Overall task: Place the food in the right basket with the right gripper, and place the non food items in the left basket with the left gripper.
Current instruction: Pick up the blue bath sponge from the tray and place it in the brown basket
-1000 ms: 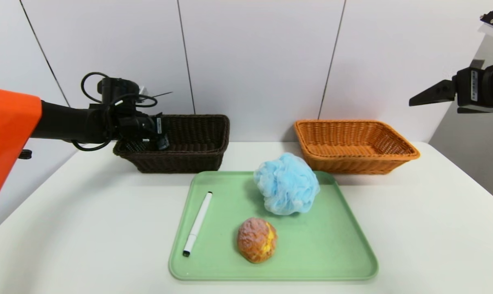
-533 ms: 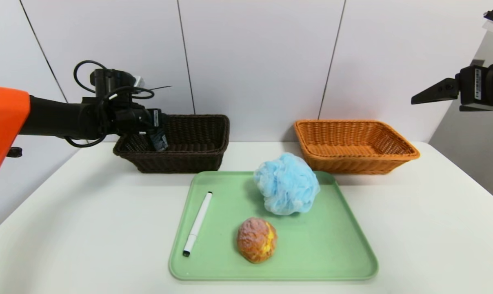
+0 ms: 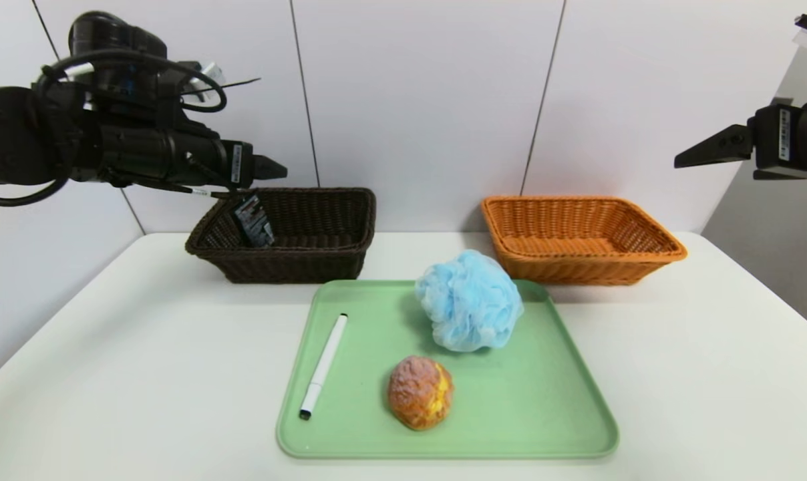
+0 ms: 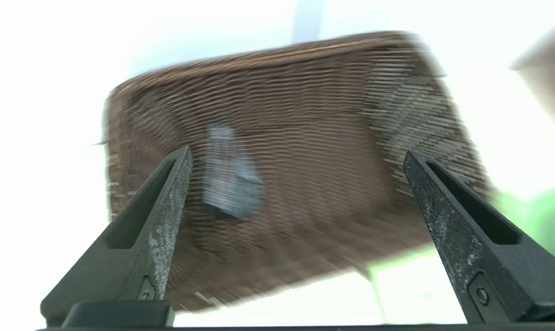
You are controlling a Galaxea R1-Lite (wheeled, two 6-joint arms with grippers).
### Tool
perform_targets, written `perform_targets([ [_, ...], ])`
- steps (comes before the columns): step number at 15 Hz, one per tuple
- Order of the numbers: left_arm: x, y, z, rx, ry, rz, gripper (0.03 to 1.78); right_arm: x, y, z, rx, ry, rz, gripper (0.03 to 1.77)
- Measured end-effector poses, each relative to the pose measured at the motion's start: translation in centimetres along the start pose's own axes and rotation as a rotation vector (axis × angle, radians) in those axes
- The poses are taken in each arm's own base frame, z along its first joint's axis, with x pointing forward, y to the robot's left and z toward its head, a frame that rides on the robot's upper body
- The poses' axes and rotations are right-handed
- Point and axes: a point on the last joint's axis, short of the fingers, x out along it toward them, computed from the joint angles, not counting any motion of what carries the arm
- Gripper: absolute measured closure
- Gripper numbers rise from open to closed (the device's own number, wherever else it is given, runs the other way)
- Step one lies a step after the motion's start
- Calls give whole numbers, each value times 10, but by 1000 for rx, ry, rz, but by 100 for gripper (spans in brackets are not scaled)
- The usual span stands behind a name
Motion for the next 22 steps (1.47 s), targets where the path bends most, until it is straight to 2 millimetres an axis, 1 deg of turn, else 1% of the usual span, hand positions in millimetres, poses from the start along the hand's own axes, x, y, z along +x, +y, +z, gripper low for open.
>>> perform_targets([
  [1, -14, -15, 4, 33, -11, -47, 17, 0, 0, 0, 1, 0, 0, 9],
  [2, -29, -36, 5, 61, -8, -116, 17, 0, 0, 0, 2, 1, 0, 9],
  [4, -50, -68, -2, 101, 34, -230, 15, 1, 0, -1, 4, 6, -1, 9],
  [6, -64, -98, -11, 137, 57, -336, 14, 1, 0, -2, 6, 13, -2, 9],
  [8, -71, -120, -17, 167, 70, -417, 14, 1, -2, -2, 9, 13, -7, 9],
  [9, -70, -128, -20, 176, 75, -442, 14, 1, -3, -2, 11, 13, -11, 9],
  [11, -61, -141, -24, 188, 64, -471, 14, 1, -5, -2, 16, 12, -17, 9],
  [13, -48, -156, -28, 200, 41, -503, 13, 1, -5, -2, 17, 11, -19, 9],
  [16, -27, -175, -41, 229, 64, -549, 12, 1, -6, -2, 19, 10, -23, 9],
  [19, -5, -186, -53, 256, 73, -588, 12, 2, -8, -2, 25, 12, -28, 9],
  [22, 11, -192, -62, 260, 85, -599, 12, 5, -9, -4, 28, 26, -32, 9],
])
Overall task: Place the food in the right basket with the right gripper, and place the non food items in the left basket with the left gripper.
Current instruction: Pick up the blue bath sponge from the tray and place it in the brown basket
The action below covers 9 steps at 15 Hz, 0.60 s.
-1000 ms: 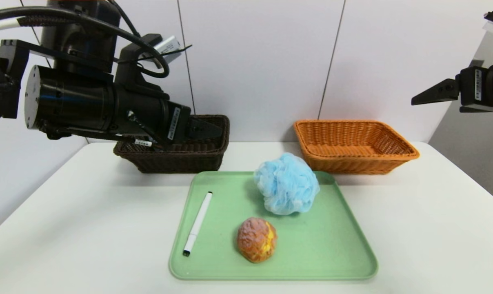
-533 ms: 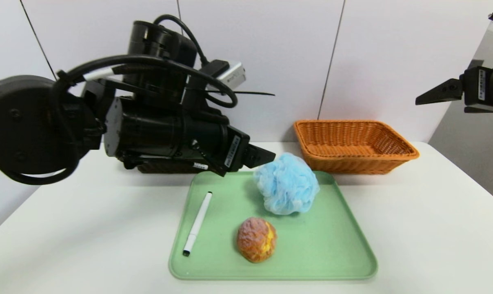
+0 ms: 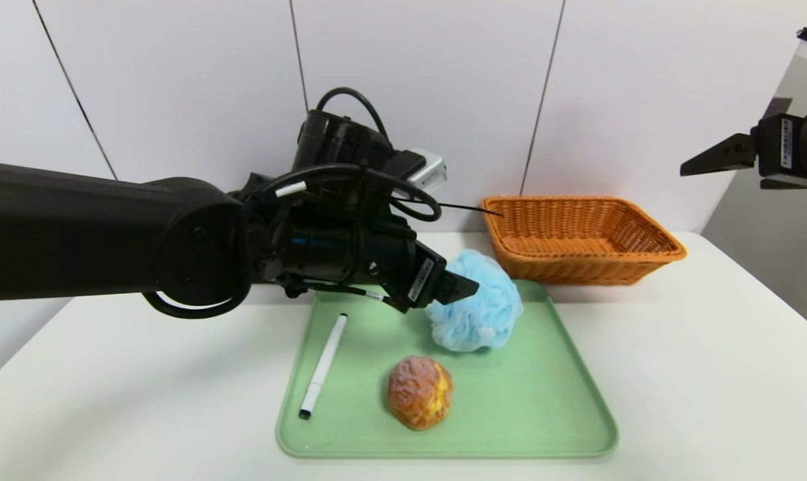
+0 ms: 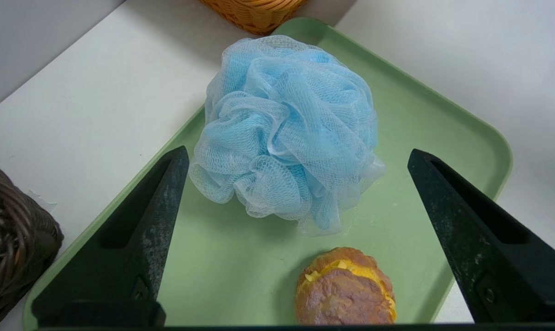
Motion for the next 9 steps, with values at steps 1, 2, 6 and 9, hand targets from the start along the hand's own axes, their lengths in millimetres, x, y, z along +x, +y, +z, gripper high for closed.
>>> perform_targets([
  [1, 6, 1, -2, 6, 3, -6, 12, 1, 0, 0, 0, 1, -1, 9],
  [2, 12, 2, -4, 16, 2, -6, 12, 1, 0, 0, 0, 2, -1, 9],
  [6, 31, 6, -7, 25, -2, -4, 12, 2, -1, -1, 1, 8, -4, 9],
  [9, 45, 8, -7, 23, 3, -10, 12, 3, -1, -2, 1, 11, -6, 9],
])
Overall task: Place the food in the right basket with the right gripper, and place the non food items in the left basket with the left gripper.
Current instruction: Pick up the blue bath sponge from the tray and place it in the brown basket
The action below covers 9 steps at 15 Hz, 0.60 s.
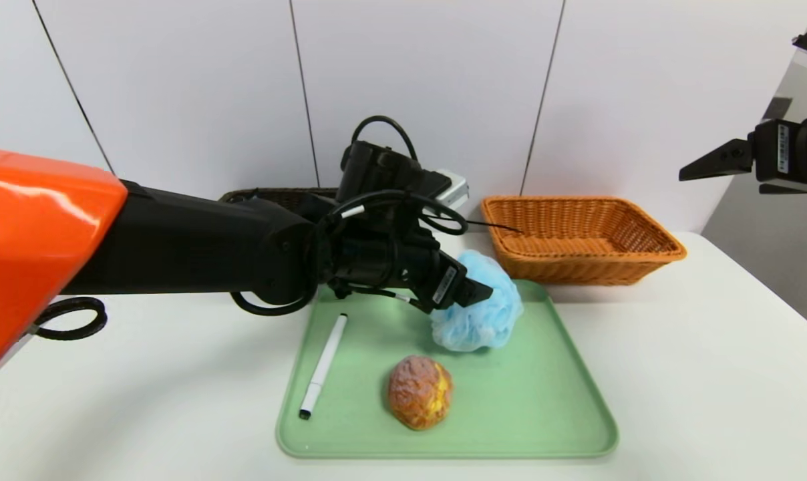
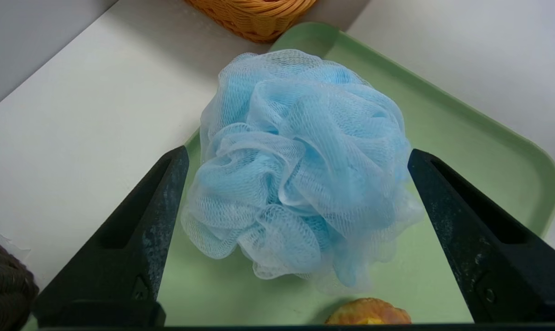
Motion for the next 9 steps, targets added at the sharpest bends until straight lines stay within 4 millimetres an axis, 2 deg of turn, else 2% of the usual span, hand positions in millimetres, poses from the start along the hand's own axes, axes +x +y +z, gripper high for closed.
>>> perform_targets([
  [9, 33, 1, -10, -22, 76, -63, 12, 1, 0, 0, 0, 1, -1, 9],
])
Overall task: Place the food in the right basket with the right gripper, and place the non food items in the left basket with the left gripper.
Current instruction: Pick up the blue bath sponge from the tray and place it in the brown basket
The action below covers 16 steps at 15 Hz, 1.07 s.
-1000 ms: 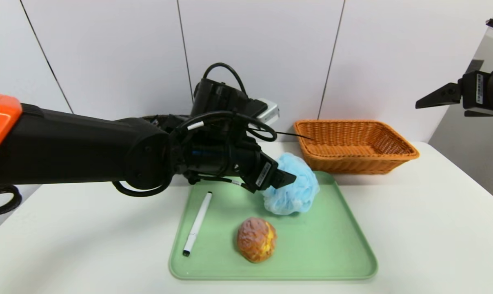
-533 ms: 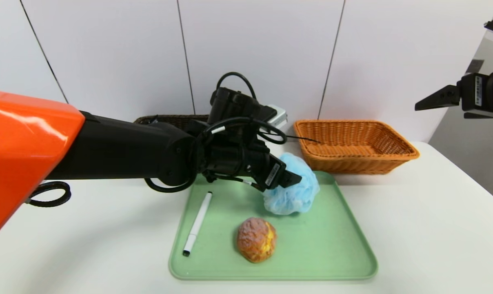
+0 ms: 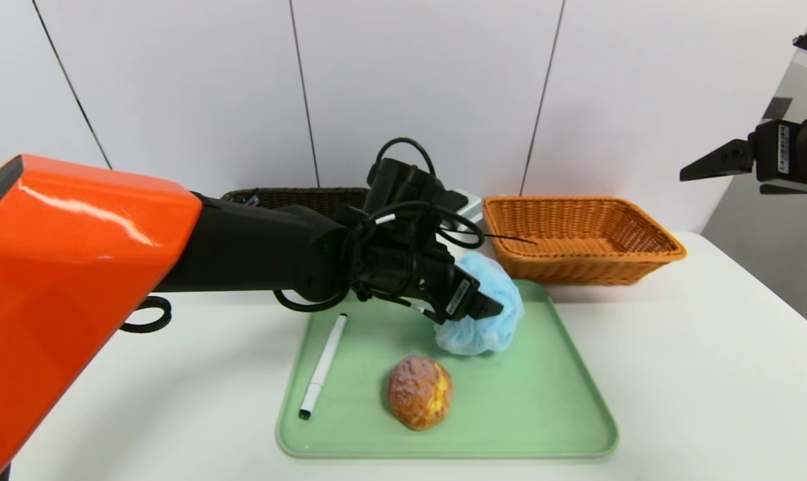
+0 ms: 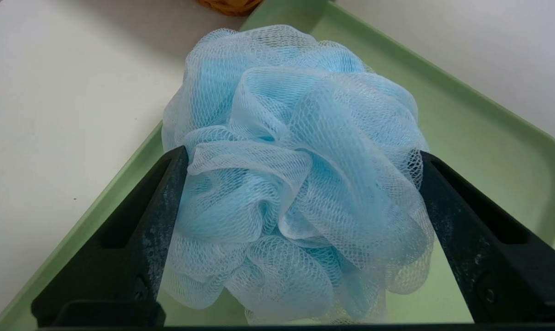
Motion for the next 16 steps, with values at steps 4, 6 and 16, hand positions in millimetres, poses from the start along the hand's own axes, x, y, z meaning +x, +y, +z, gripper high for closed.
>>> perform_targets([
  [4, 14, 2, -6, -4, 18, -4, 12, 2, -2, 0, 4, 5, -6, 9],
  [6, 20, 4, -7, -4, 22, -4, 12, 4, -2, -1, 4, 10, -9, 9],
  [16, 44, -1, -14, 0, 34, -23, 12, 4, -9, -1, 17, 15, -26, 9],
])
